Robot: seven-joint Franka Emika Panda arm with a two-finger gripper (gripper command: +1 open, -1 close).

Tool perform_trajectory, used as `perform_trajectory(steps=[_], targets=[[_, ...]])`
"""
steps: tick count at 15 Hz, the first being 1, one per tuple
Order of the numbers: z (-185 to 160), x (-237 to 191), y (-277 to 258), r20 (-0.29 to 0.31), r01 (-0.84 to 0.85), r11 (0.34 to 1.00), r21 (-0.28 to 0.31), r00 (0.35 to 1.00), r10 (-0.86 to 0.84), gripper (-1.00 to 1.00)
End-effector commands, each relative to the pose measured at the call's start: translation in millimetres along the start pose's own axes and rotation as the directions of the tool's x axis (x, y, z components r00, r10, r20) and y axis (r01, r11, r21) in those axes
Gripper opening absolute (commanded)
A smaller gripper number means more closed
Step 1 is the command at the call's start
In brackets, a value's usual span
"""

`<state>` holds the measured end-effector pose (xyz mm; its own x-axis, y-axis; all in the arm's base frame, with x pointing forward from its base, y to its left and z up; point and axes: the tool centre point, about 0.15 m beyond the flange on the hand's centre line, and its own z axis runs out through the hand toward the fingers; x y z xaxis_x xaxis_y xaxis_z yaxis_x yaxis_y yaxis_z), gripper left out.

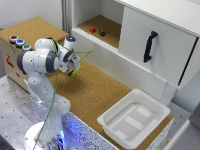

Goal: Slide the yellow block to the right

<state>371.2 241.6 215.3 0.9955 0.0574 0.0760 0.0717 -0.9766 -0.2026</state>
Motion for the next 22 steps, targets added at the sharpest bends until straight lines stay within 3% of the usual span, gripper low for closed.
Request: perform_trajectory(steps=[1, 8, 22], targets=[[15.9, 13.8, 7.9, 0.028, 0.016, 0.996, 0.089, 0.999, -0.018, -1.0], [7.6, 27.4, 7.8, 0.002, 0.023, 0.996, 0.088, 1.0, -0.023, -1.0], [-1.7, 35.7, 54.4, -0.004, -0.004, 1.0, 0.009, 1.0, 0.004, -1.0]])
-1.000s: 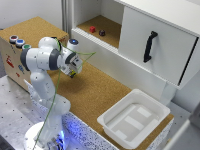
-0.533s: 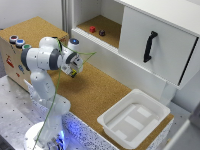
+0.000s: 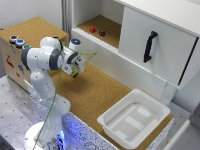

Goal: Slide the yellow block to the right

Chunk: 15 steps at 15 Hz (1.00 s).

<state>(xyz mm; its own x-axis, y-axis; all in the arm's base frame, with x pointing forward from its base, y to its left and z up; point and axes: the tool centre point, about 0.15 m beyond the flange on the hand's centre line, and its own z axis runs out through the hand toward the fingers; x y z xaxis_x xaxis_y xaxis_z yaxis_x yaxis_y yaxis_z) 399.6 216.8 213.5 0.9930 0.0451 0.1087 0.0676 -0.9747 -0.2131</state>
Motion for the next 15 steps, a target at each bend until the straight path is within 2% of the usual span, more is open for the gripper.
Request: perform_trajectory(steps=[1, 10, 15], targets=[[-1.3, 6.8, 36.1, 0.031, -0.013, 1.0, -0.007, 0.999, 0.013, -1.0], [-24.4, -3.4, 100.7, 0.001, -0.089, 0.995, -0.041, 0.996, 0.09, -1.0], [-31.9, -7.2, 132.3, 0.013, -0.107, 0.992, -0.068, 0.994, 0.108, -1.0]])
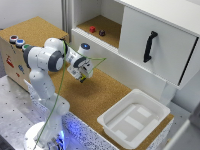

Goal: Slide the yellow block to the right

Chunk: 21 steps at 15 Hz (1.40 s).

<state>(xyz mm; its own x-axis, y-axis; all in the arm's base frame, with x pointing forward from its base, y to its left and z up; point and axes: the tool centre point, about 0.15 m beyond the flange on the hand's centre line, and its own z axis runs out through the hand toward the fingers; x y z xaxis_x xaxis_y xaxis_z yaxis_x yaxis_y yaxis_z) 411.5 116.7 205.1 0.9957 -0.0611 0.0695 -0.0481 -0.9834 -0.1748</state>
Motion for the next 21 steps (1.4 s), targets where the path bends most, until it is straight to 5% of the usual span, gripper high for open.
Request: perform_trajectory(steps=[1, 15, 21], targets=[[-17.8, -9.0, 38.4, -0.001, 0.003, 1.0, -0.021, 1.0, -0.003, -1.0], [-22.7, -5.5, 127.8, -0.003, -0.049, 0.998, -0.044, 0.999, 0.049, -1.0], [-41.0, 3.9, 183.8, -0.057, -0.099, 0.994, -0.049, 0.994, 0.097, -1.0]])
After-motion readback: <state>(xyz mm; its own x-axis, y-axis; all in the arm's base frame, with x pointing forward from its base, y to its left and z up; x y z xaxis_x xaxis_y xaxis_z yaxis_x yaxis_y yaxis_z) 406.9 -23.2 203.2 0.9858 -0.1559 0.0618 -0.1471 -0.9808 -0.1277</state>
